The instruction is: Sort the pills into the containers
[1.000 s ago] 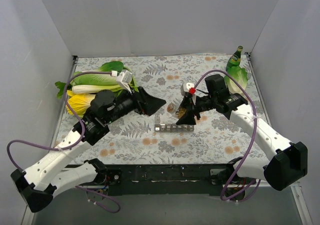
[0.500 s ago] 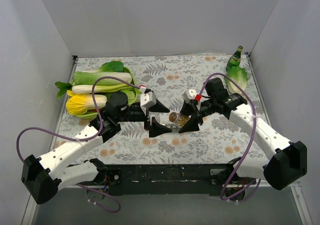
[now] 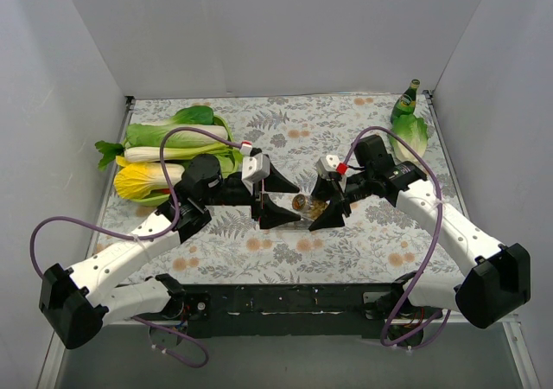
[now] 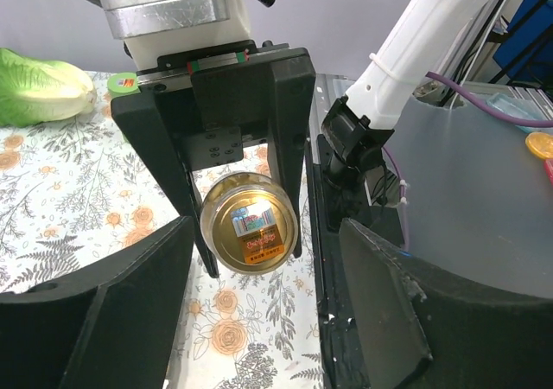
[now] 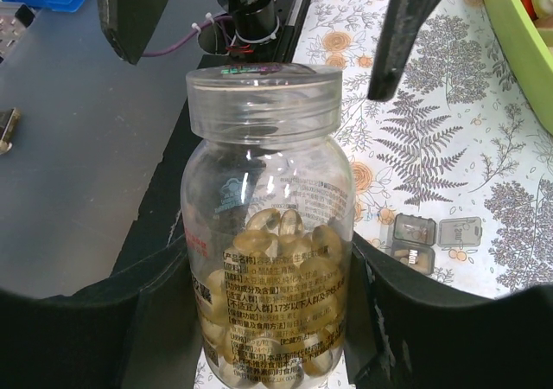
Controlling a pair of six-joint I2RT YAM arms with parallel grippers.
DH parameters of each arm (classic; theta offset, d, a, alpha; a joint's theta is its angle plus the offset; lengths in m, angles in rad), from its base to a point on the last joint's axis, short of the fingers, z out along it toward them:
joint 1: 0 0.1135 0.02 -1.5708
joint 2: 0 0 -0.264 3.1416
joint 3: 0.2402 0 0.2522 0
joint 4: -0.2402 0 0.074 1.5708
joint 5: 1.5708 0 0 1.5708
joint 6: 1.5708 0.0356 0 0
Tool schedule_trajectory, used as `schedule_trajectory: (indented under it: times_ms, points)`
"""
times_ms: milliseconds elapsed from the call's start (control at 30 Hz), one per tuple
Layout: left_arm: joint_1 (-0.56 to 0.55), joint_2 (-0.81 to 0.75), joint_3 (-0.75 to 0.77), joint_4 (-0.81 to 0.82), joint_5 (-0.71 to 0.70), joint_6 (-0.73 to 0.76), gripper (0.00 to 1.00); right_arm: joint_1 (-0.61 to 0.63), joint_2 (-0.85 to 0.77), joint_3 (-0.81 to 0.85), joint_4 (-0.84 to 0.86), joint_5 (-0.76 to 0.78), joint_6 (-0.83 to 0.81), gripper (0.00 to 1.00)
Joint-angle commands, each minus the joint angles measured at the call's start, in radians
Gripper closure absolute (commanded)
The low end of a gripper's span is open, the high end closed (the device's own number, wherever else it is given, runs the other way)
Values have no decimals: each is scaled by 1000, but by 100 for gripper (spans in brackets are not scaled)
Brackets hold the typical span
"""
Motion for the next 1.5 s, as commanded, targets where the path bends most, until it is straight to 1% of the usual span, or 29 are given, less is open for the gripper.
schedule_trajectory:
  times_ms: [0, 233, 267, 300, 367, 400, 500, 533, 600, 633, 667, 700, 733, 800, 833, 867, 933, 967, 1067, 1167, 1200, 1233, 1300, 1333, 1400, 1433, 1467]
  points:
    - [-11, -2, 35, 1, -42, 1, 34, 1, 1, -4, 37, -26, 26, 93]
    - [-55, 10, 47, -46, -136, 43, 32, 2, 7, -10, 56, -20, 54, 93]
    - [-60, 13, 51, -53, -145, 55, 32, 2, 7, -10, 56, -18, 56, 93]
    - [-65, 20, 56, -62, -159, 60, 35, 2, 7, -10, 57, -18, 59, 93]
    - [-72, 24, 68, -83, -185, 70, 44, 1, 8, -10, 57, -15, 59, 93]
    - [-74, 24, 68, -88, -188, 73, 58, 1, 7, -10, 56, -14, 59, 93]
    - [-74, 17, 71, -89, -207, 54, 81, 1, 6, -16, 57, -7, 60, 94]
    - [-74, 12, 71, -92, -213, 43, 99, 1, 6, -18, 60, -1, 65, 94]
    - [-74, 10, 88, -106, -269, -3, 100, 1, 3, -25, 73, 23, 74, 94]
    - [-74, 16, 102, -147, -295, -63, 100, 1, 3, -28, 79, 37, 80, 94]
    - [-74, 26, 117, -161, -366, -101, 100, 1, 0, -30, 85, 75, 95, 94]
    - [-74, 33, 158, -215, -409, -147, 100, 1, -5, -38, 108, 100, 105, 94]
    - [-74, 43, 180, -285, -453, -272, 100, 1, -6, -42, 122, 126, 118, 94]
    - [-72, 72, 226, -362, -568, -414, 100, 1, -11, -58, 161, 201, 154, 95]
    - [-69, 79, 252, -414, -592, -551, 100, 1, -14, -64, 178, 226, 172, 95]
    - [-68, 86, 256, -431, -612, -645, 100, 1, -16, -68, 192, 267, 183, 95]
    - [-54, 98, 272, -486, -629, -808, 100, 1, -14, -76, 223, 298, 214, 96]
    - [-53, 122, 282, -513, -636, -989, 100, 1, -11, -78, 229, 316, 221, 96]
    - [-51, 173, 338, -596, -615, -1175, 100, 1, -3, -76, 238, 329, 237, 96]
    - [-51, 202, 378, -591, -613, -1194, 100, 1, 1, -75, 237, 327, 244, 96]
    - [-51, 207, 386, -588, -619, -1174, 100, 1, 0, -75, 237, 327, 244, 96]
    - [-51, 208, 394, -593, -636, -1156, 92, 1, -2, -75, 235, 329, 244, 96]
    - [-49, 207, 407, -605, -642, -1104, 72, -1, -5, -79, 234, 327, 244, 96]
    - [-46, 199, 401, -599, -641, -1080, 51, -1, -5, -81, 234, 324, 244, 96]
    - [-40, 182, 360, -562, -598, -1033, 29, -7, -3, -82, 237, 313, 247, 96]
    - [-31, 158, 342, -544, -584, -1016, 15, -7, -5, -81, 237, 307, 247, 96]
    - [-27, 142, 320, -524, -554, -1002, 9, -9, -3, -79, 235, 296, 249, 96]
